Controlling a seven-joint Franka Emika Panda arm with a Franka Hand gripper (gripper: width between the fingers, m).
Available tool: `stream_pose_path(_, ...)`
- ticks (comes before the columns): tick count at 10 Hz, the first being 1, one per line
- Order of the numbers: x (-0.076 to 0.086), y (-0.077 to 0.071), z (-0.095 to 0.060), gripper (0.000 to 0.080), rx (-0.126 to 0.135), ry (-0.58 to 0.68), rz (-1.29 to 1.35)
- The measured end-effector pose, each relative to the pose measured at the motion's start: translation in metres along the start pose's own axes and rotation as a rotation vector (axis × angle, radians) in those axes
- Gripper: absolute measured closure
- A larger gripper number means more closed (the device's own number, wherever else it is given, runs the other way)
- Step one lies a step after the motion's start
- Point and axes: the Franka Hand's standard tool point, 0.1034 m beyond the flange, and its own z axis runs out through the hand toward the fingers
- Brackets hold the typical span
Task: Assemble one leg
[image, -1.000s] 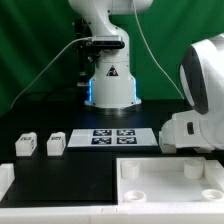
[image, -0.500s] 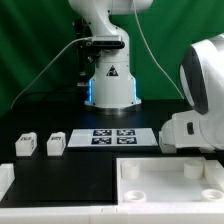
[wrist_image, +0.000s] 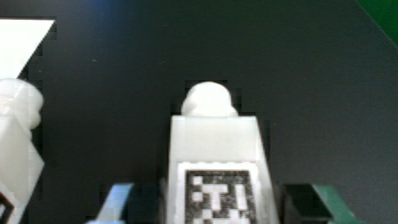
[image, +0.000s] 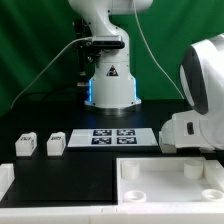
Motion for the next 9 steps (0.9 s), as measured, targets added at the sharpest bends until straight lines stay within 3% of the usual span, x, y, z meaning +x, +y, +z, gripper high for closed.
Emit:
stream_pose_path(3, 0.001, 0.000, -0.003, 0.0508, 0.001, 0.013, -0.004)
stream_pose_path(4, -0.004, -0.002, -0.016, 0.0508, 0.002, 0.052, -0.016)
stream_pose_path(6, -0.029, -0.002, -0.048, 0.0508, -0.006, 0.084, -0.047)
stream_pose_path(7, -0.030, -0.003, -0.069, 0.0508, 0.002, 0.194, -0.051)
stream_pose_path(8, -0.046, 0.001, -0.090, 0.0508, 0.004, 0.337, -0.059)
stream_pose_path(9, -0.062, 0.010, -0.099, 0.0508, 0.001, 0.462, -0.062)
